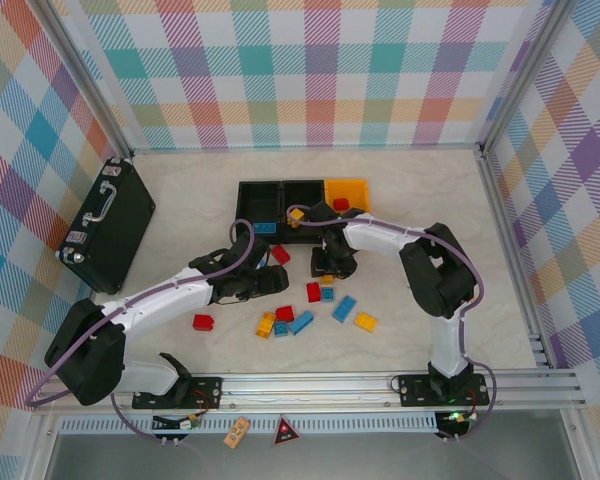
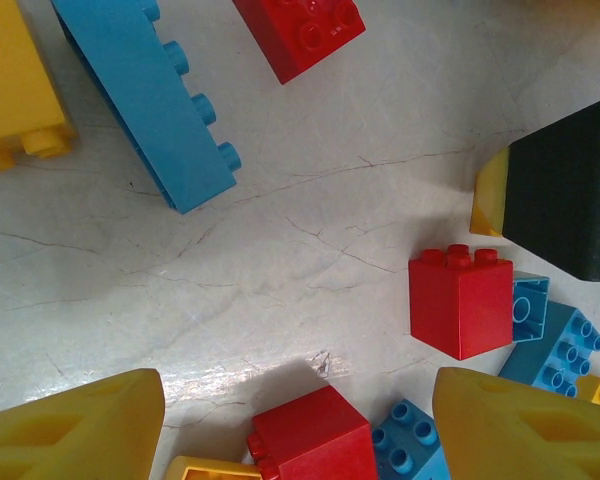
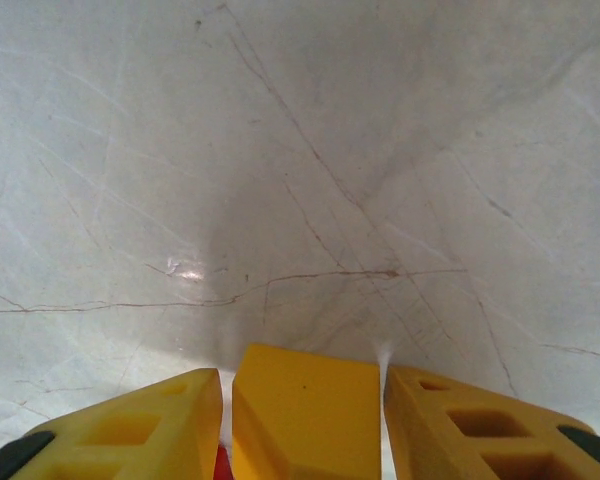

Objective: Sort the legos into containers by color
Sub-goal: Pick up the lego from the center of the table.

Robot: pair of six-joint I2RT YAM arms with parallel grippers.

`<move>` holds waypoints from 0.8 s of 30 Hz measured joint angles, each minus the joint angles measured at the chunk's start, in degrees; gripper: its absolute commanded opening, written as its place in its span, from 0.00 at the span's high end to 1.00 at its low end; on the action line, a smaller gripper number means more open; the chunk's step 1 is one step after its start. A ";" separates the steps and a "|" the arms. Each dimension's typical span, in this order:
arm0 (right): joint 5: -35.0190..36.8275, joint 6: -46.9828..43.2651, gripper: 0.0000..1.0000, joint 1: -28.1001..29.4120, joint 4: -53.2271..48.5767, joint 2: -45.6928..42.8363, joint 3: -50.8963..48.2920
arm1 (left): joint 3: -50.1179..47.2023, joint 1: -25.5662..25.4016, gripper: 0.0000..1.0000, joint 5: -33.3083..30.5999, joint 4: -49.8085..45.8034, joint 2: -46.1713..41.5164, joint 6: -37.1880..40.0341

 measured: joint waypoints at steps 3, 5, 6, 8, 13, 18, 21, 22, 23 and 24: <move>1.11 0.13 0.63 0.33 -0.35 0.09 0.13 | 0.00 0.00 0.29 0.00 0.00 0.20 0.00; 1.51 0.55 0.69 0.50 -0.59 0.11 0.26 | 0.00 0.00 0.29 0.00 0.00 0.42 0.02; 1.66 0.76 0.71 0.59 -0.61 0.11 0.35 | 0.00 0.00 0.29 0.00 0.00 0.48 0.02; 1.88 1.05 0.75 0.87 -0.66 0.11 0.59 | 0.00 0.00 0.29 0.00 0.00 0.57 0.02; 2.12 1.20 0.77 1.31 -1.05 0.11 1.14 | 0.00 0.00 0.29 -0.04 0.00 0.59 0.02; 2.99 0.76 0.77 1.36 -3.19 0.11 5.25 | 0.00 0.00 0.29 -0.28 0.00 0.59 0.00; 3.48 -0.13 0.77 1.36 -4.02 0.11 9.81 | 0.00 0.00 0.29 -0.70 0.00 0.57 0.00; 3.58 -0.48 0.77 1.33 -4.26 0.11 11.47 | 0.00 0.00 0.29 -0.85 0.00 0.57 0.00; 3.72 -0.72 0.77 1.22 -4.74 0.20 13.60 | 0.00 0.00 0.29 -0.90 -0.02 0.57 0.00; 3.82 -1.01 0.77 1.14 -5.03 0.37 15.19 | 0.00 0.00 0.29 -0.92 -0.02 0.57 0.00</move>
